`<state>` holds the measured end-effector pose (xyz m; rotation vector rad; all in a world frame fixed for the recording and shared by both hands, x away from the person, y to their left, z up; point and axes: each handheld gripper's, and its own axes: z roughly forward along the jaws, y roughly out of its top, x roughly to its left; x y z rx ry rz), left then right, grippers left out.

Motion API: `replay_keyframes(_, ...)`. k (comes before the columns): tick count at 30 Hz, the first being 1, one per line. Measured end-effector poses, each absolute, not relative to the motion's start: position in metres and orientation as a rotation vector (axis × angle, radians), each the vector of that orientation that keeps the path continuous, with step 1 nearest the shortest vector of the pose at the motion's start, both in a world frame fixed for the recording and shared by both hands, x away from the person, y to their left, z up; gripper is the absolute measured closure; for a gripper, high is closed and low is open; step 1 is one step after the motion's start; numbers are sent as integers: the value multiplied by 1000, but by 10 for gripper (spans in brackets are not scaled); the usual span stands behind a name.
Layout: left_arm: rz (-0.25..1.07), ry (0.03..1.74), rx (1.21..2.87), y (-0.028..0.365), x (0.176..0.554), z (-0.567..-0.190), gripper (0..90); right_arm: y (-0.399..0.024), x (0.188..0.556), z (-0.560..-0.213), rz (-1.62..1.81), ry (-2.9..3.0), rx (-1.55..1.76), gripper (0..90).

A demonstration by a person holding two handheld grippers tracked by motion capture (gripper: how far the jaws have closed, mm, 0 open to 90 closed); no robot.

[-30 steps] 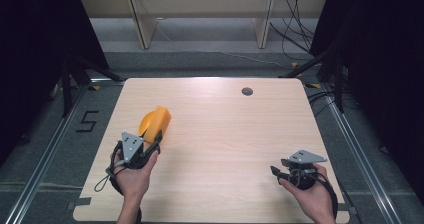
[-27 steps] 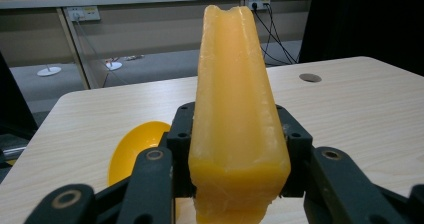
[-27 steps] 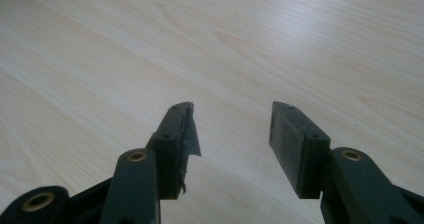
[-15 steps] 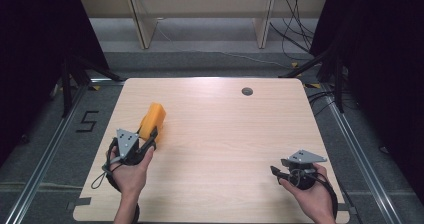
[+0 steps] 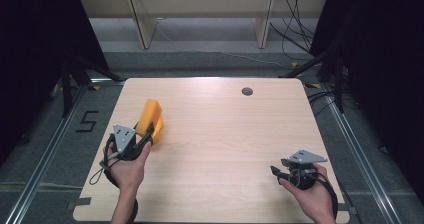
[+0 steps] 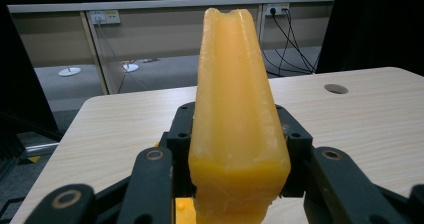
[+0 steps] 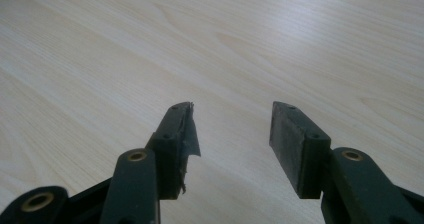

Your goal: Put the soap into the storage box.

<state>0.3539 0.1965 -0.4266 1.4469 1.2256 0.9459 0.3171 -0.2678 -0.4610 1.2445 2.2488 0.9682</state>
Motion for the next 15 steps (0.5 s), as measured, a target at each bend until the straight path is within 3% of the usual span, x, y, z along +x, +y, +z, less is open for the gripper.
replay_keyframes(15,959,1245,1435,200,363,-427,605,-268,317,-461,965,2252,1240,516)
